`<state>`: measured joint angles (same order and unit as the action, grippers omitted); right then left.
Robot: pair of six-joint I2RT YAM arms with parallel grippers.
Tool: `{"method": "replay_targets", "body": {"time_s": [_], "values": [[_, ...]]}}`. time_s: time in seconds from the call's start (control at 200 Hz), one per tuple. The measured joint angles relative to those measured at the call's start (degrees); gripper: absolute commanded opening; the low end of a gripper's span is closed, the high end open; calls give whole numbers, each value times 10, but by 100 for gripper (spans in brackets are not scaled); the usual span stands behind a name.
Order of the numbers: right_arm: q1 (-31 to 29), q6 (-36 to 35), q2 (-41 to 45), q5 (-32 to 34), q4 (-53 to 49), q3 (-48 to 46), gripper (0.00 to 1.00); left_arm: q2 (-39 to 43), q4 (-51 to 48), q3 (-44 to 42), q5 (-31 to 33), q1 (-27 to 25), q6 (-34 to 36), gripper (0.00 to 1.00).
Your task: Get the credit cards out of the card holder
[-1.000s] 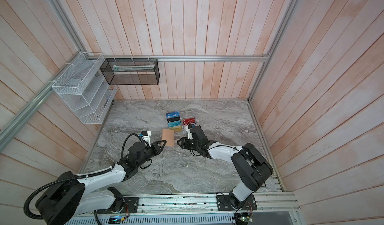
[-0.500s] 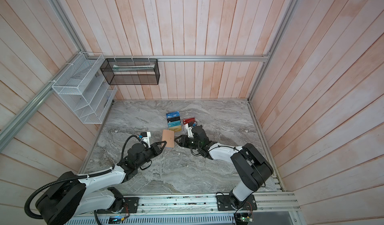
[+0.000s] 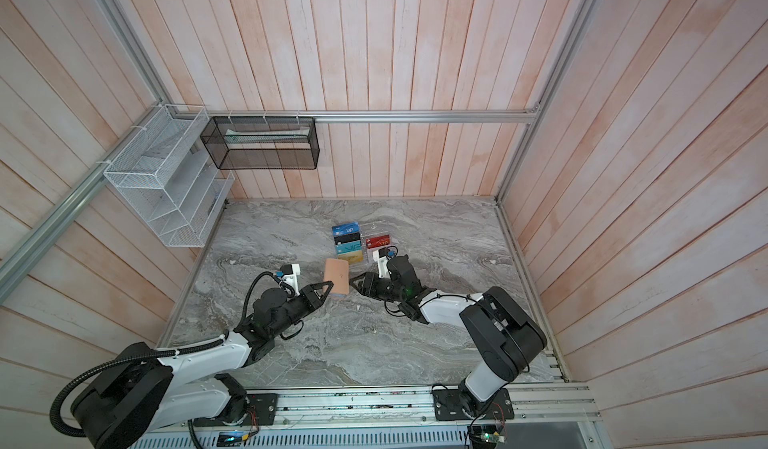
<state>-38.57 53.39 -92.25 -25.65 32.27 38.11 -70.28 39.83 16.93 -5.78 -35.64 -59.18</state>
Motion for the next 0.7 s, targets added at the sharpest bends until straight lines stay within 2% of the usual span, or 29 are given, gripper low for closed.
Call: {"method": "replay_targets", "body": {"time_s": [0.345,0.7], "values": [[2,30,-8,-24,69,-17,44,-15,60,-3,-14,1,-29,0],[3,63,-28,-42,144,-30,28,-35,105,-16,-20,3,-58,0]]}}
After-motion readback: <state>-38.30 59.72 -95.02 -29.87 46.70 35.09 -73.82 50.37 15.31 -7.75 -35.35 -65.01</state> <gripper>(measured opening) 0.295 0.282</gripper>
